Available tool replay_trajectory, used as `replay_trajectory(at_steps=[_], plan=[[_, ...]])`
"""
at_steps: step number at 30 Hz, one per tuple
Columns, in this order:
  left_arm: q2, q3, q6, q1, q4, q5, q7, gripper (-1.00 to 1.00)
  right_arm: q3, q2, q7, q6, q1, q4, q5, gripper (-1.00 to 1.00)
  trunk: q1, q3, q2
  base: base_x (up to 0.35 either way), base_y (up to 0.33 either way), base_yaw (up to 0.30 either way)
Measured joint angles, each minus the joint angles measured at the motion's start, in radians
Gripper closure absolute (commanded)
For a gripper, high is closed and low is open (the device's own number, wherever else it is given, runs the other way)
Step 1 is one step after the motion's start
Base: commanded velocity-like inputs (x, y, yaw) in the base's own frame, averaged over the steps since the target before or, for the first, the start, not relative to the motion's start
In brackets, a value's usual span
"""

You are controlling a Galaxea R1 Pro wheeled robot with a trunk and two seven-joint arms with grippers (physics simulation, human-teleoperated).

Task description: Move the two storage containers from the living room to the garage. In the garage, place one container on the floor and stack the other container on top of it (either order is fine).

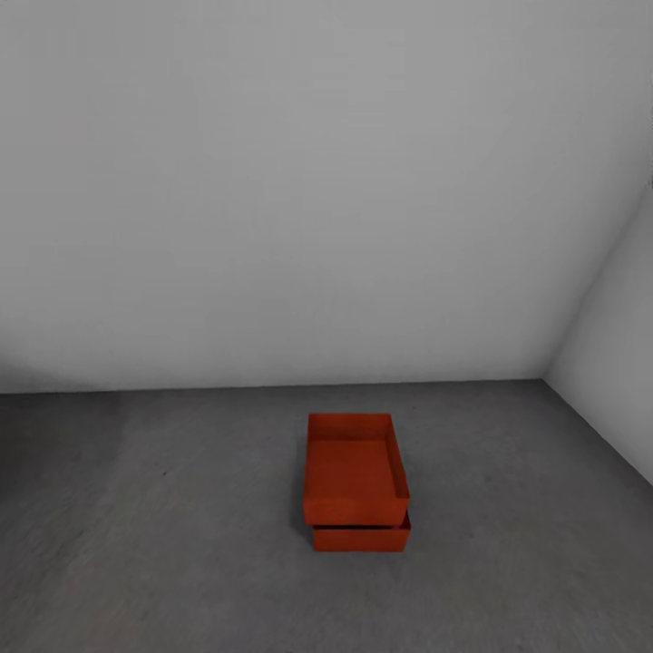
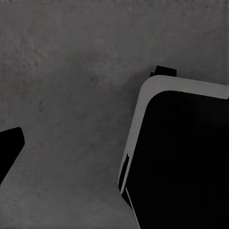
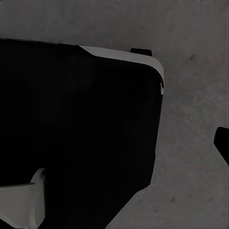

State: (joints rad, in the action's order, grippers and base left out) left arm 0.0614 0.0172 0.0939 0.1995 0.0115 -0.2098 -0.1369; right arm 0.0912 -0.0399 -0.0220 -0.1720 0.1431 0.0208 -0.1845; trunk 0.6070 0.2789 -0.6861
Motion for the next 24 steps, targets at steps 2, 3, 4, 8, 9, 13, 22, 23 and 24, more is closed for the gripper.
replay_trajectory(at_steps=[2,3,4,8,9,13,22,23,24], plan=[[0.0,0.0,0.0,0.0,0.0,0.0,0.0,-1.0,0.0,0.0,0.0,0.0,0.0,0.0,-0.001,-1.0,0.0,-0.003,0.0,0.0,0.0,0.0],[0.0,0.0,0.001,0.0,0.0,0.0,0.0,-1.0,0.0,0.0,0.0,0.0,0.0,0.0,-0.001,-1.0,0.0,-0.005,0.0,0.0,0.0,0.0],[0.0,0.0,0.001,0.0,0.0,0.0,0.0,-1.0,0.0,0.0,0.0,0.0,0.0,0.0,-0.001,-1.0,0.0,-0.006,0.0,0.0,0.0,0.0],[0.0,-0.001,0.0,0.0,0.0,0.0,0.0,-1.0,-0.002,0.0,0.0,0.0,0.0,0.0,-0.004,-1.0,0.0,-0.013,0.0,0.0,0.0,0.0],[0.0,-0.001,0.0,0.0,0.0,0.0,0.0,-1.0,-0.002,0.0,0.0,0.0,0.0,0.0,-0.004,-1.0,0.0,-0.014,0.0,0.0,0.0,0.0],[0.0,-0.001,0.001,0.0,0.0,0.0,0.0,-1.0,-0.003,0.0,0.0,0.0,0.0,0.0,-0.005,-1.0,0.0,-0.021,0.0,0.0,0.0,0.0],[0.0,-0.001,0.001,0.0,0.0,0.0,0.0,-1.0,-0.001,0.001,0.012,-0.009,0.0,0.0,-0.004,-1.0,0.0,-0.035,0.0,0.0,0.0,0.0],[0.0,-0.001,0.0,0.0,0.0,0.0,0.0,-1.0,-0.001,0.001,0.012,-0.009,0.0,0.0,-0.003,-1.0,0.0,-0.037,0.0,0.0,0.0,0.0],[0.0,-0.001,0.001,0.0,0.0,0.0,0.0,-1.0,-0.001,0.001,0.012,-0.009,0.0,0.0,-0.003,-1.0,0.0,-0.039,0.0,0.0,0.0,0.0]])
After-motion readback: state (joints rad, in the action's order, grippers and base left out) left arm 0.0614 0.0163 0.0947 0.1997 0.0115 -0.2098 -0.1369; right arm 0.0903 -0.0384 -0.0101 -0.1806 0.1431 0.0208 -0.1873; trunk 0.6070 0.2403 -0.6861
